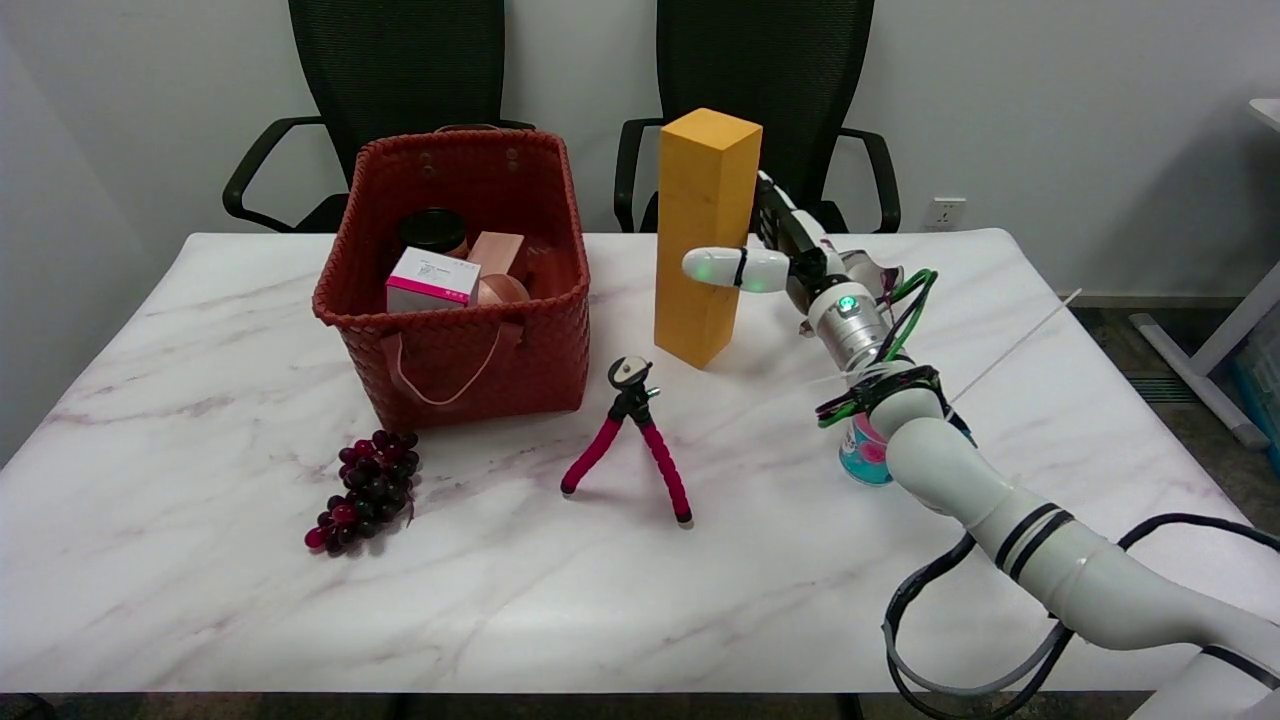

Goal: Pick up the yellow rectangular box.

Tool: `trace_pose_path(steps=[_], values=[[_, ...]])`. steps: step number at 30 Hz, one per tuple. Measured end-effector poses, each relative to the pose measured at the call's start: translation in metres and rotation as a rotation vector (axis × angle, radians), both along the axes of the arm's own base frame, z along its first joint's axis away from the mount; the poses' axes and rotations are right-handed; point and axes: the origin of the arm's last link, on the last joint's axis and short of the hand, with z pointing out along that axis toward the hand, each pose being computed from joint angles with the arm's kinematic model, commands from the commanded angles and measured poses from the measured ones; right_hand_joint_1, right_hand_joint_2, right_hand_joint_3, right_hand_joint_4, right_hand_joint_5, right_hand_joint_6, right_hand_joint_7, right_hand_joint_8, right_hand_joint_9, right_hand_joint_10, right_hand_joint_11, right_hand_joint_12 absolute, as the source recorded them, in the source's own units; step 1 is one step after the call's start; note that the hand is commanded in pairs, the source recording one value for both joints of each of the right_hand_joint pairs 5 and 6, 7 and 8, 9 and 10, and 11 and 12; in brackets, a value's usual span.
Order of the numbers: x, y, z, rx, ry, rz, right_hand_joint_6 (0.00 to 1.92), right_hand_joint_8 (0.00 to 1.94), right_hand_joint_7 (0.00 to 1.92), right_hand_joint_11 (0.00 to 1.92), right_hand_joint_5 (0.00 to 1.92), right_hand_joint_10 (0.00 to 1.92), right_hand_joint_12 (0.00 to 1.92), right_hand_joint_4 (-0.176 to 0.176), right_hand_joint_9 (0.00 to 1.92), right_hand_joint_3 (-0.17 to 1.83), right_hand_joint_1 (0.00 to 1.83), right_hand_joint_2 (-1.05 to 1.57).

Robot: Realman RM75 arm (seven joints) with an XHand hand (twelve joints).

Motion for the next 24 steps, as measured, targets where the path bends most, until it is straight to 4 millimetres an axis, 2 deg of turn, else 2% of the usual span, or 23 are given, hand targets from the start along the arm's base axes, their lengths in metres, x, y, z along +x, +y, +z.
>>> trace_pose_path(steps=[24], values=[[-0.013,-0.019,-0.016,-0.012,-0.002,-0.040,0.00,0.00,0.00,0.00,0.00,0.00,0.00,0.000,0.00,-0.11,1.06,0.16]])
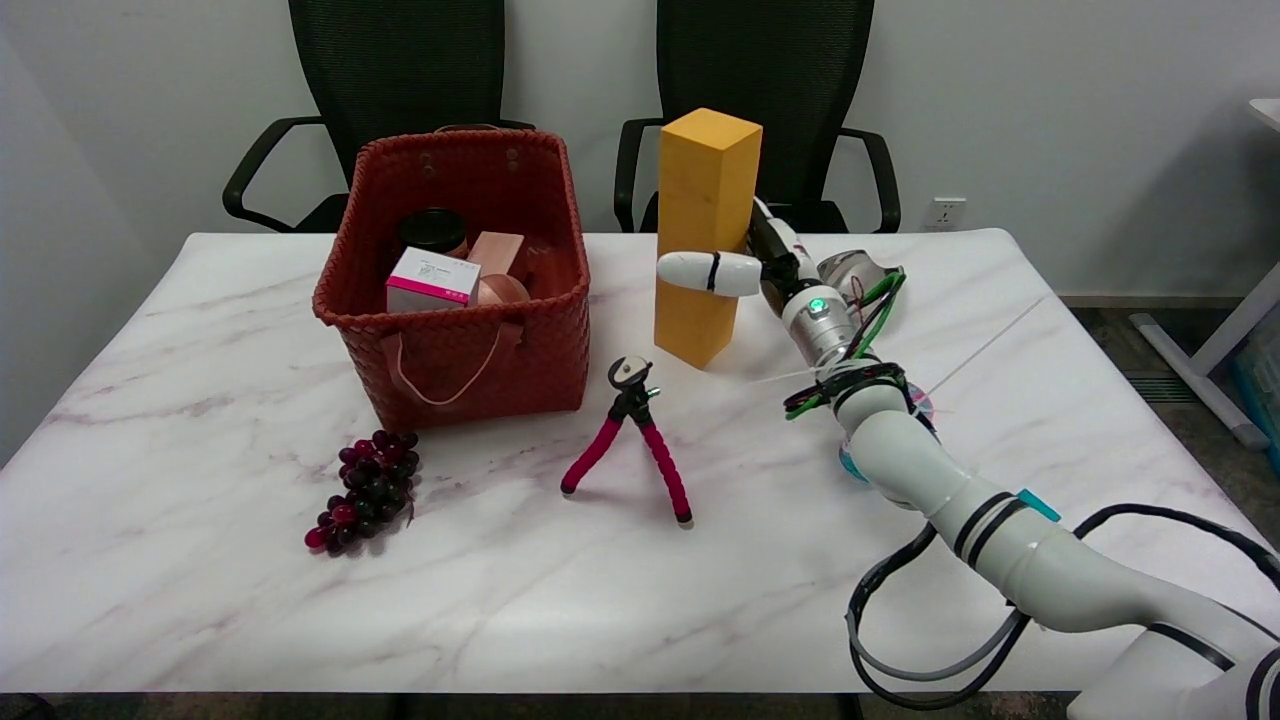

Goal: Pick up the yellow rectangular box.

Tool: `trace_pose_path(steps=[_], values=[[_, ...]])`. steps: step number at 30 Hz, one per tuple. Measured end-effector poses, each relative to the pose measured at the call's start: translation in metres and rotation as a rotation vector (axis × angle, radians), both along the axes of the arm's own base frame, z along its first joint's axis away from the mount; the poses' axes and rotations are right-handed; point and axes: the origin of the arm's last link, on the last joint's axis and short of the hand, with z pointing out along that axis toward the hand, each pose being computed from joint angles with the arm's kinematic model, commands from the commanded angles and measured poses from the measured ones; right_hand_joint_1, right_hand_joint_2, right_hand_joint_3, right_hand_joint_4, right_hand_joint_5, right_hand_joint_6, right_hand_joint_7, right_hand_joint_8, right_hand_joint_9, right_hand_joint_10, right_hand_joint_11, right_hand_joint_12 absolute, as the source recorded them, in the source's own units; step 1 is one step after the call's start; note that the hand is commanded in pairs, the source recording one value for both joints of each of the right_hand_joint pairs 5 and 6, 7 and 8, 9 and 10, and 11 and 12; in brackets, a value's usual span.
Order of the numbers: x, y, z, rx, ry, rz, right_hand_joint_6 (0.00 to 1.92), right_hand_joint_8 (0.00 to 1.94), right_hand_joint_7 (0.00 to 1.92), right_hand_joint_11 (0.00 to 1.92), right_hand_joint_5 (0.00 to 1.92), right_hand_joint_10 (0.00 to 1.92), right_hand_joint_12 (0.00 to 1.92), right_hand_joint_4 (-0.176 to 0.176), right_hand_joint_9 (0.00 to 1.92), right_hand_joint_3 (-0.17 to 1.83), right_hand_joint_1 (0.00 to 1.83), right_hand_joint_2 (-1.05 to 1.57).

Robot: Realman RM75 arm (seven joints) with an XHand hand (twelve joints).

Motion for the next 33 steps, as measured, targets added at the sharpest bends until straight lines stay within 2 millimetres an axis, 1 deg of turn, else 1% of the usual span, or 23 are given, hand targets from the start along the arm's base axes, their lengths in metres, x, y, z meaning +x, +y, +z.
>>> trace_pose_path(steps=[14,26,33], values=[[-0.001,-0.004,-0.007,-0.035,-0.058,0.017,0.00,0.00,0.00,0.00,0.00,0.00,0.00,0.000,0.00,-0.04,1.07,0.15],[0.002,-0.008,-0.017,-0.039,-0.119,0.041,0.00,0.00,0.00,0.00,0.00,0.00,0.00,0.000,0.00,-0.06,1.07,0.20],[0.002,-0.010,-0.022,-0.038,-0.141,0.047,0.00,0.00,0.00,0.00,0.00,0.00,0.00,0.000,0.00,0.00,1.08,0.21]])
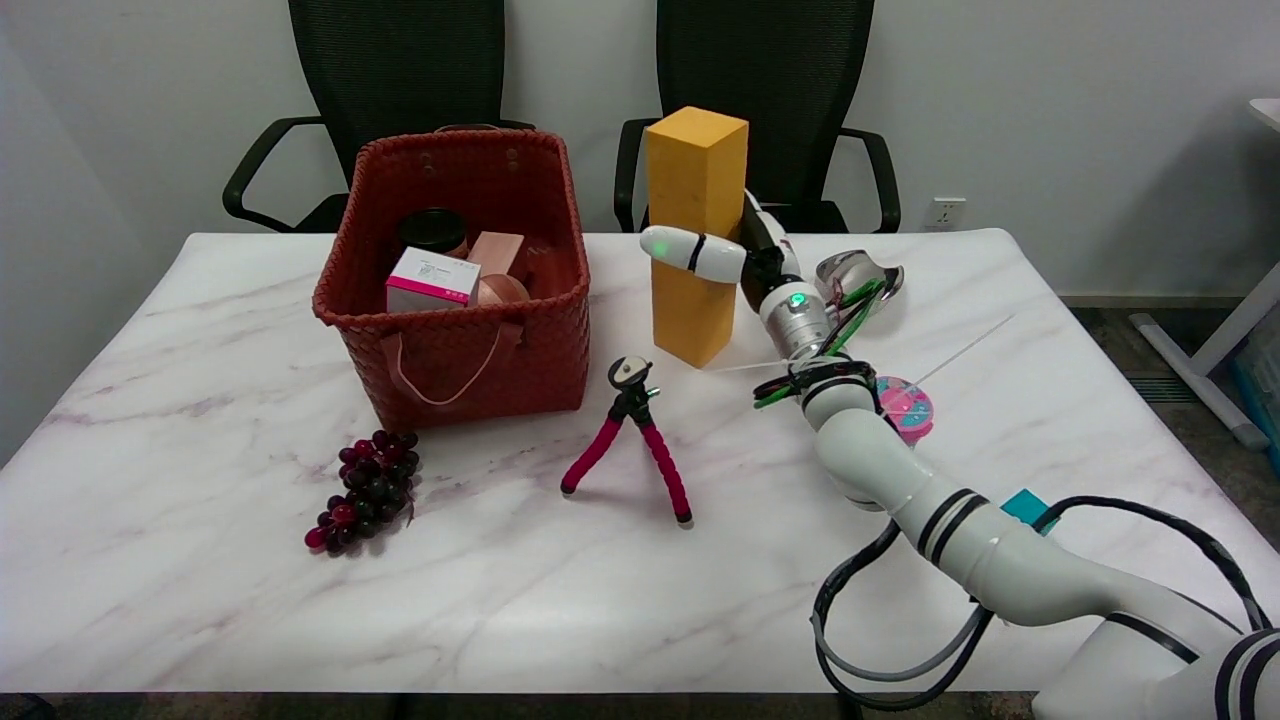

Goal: Pick up the yellow rectangular box.

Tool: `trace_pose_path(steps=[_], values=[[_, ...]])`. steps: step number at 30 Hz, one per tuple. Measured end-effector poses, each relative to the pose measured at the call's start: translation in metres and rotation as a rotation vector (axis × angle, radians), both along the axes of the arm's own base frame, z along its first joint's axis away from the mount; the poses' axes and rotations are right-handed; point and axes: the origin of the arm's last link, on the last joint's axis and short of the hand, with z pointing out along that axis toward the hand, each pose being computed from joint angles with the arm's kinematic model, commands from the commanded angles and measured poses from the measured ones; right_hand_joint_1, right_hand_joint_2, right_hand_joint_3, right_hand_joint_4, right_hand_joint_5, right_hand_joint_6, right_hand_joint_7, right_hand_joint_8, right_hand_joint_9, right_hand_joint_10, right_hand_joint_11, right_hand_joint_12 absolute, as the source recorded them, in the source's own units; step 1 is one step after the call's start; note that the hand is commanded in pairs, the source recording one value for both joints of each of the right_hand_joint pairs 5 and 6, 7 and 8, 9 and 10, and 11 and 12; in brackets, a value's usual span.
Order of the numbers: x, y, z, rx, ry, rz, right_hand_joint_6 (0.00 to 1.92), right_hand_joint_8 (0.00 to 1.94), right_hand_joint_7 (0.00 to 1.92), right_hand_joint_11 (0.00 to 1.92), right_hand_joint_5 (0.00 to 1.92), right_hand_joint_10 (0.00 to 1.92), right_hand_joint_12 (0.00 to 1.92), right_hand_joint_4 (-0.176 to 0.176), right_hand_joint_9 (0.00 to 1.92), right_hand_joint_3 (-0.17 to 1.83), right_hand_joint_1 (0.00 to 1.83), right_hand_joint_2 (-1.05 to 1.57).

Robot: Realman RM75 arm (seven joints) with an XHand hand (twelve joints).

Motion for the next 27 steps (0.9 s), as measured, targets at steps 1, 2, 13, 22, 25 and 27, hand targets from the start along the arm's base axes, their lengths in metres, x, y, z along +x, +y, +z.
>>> trace_pose_path(steps=[1,2,13,22,25,27], values=[[-0.0002,-0.0002,-0.0007,0.000,-0.003,0.000,0.00,0.00,0.00,0.00,0.00,0.00,0.00,0.000,0.00,0.01,1.08,0.21],[-0.0003,-0.0004,-0.0011,0.001,-0.005,0.000,0.00,0.00,0.00,0.00,0.00,0.00,0.00,0.000,0.00,0.01,1.08,0.21],[-0.0012,-0.0010,-0.0030,-0.011,-0.021,0.005,0.24,0.67,0.67,0.13,0.24,0.47,0.13,0.000,0.47,0.32,1.17,0.46],[-0.0024,0.0003,-0.0003,-0.040,-0.022,0.014,0.68,0.80,0.80,0.29,0.68,0.58,0.29,0.000,0.58,0.48,1.18,0.71],[-0.0027,0.0008,0.0007,-0.050,-0.022,0.017,0.76,0.88,0.88,0.35,0.76,0.61,0.35,0.000,0.61,0.50,1.19,0.82],[-0.0027,0.0011,0.0012,-0.055,-0.022,0.020,0.81,0.98,0.98,0.40,0.81,0.64,0.40,0.000,0.64,0.50,1.19,0.91]])
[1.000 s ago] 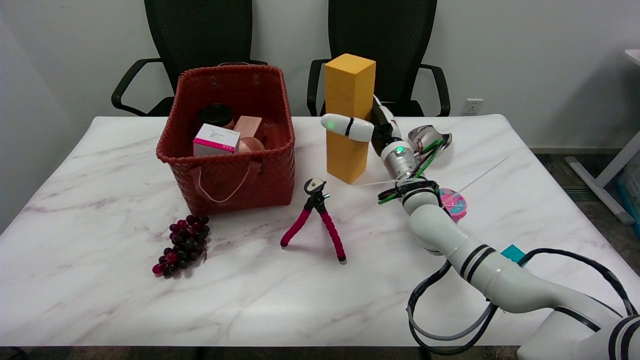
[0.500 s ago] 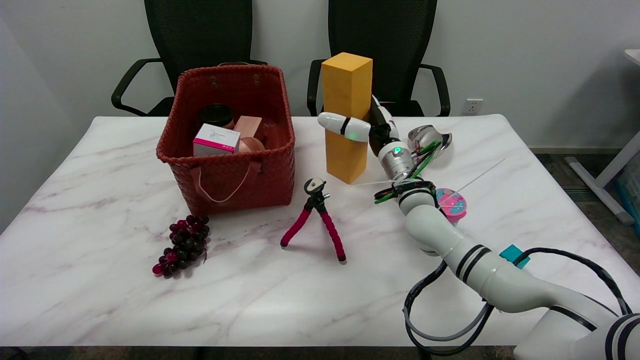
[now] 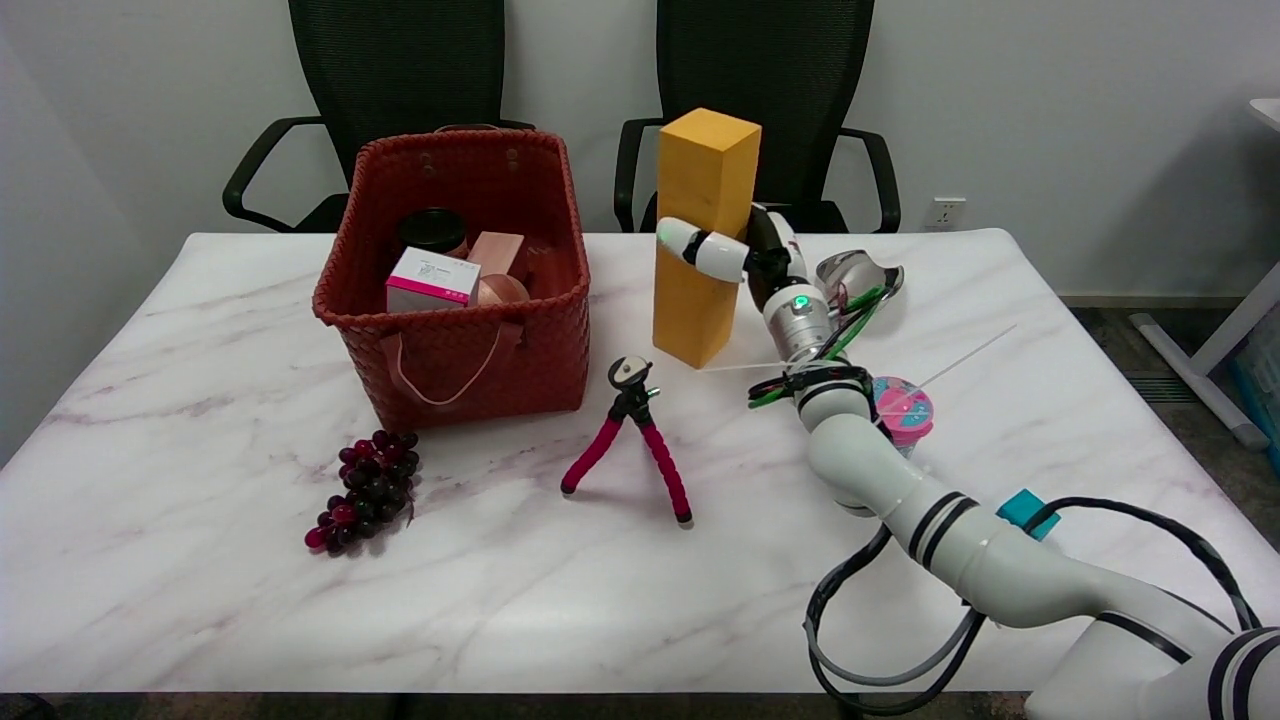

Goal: Pick up the yellow rectangular box.

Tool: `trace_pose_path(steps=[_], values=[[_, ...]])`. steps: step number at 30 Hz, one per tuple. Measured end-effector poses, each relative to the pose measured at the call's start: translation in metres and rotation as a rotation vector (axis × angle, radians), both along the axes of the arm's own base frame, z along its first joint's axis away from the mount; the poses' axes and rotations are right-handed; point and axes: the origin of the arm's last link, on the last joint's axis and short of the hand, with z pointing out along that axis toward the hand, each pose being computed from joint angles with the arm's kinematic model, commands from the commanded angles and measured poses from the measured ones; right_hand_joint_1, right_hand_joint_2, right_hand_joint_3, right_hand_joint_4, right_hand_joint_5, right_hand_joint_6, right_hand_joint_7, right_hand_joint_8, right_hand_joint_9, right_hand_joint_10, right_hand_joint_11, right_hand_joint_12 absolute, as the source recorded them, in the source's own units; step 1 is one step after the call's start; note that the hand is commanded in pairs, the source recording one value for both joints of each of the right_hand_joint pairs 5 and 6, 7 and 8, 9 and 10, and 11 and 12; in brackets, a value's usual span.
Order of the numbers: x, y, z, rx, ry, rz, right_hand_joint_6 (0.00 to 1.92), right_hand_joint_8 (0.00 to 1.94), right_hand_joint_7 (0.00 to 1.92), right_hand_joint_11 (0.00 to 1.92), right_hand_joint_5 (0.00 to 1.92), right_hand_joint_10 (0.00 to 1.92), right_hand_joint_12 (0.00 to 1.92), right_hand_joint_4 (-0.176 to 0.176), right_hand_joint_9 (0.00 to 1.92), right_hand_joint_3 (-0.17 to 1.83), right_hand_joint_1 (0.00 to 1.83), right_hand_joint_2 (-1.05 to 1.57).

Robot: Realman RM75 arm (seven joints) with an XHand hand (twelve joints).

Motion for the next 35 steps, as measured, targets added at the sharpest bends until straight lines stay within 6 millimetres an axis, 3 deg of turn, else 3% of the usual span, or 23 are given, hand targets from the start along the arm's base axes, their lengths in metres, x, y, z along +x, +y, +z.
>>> trace_pose_path(steps=[16,35], values=[[0.016,0.001,-0.002,-0.043,-0.005,0.073,0.84,1.05,1.05,0.46,0.84,0.68,0.46,0.000,0.68,0.61,1.21,0.95],[0.094,-0.012,-0.004,-0.056,0.074,0.297,0.78,1.02,1.02,0.40,0.78,0.70,0.40,0.000,0.70,0.80,1.22,0.77]])
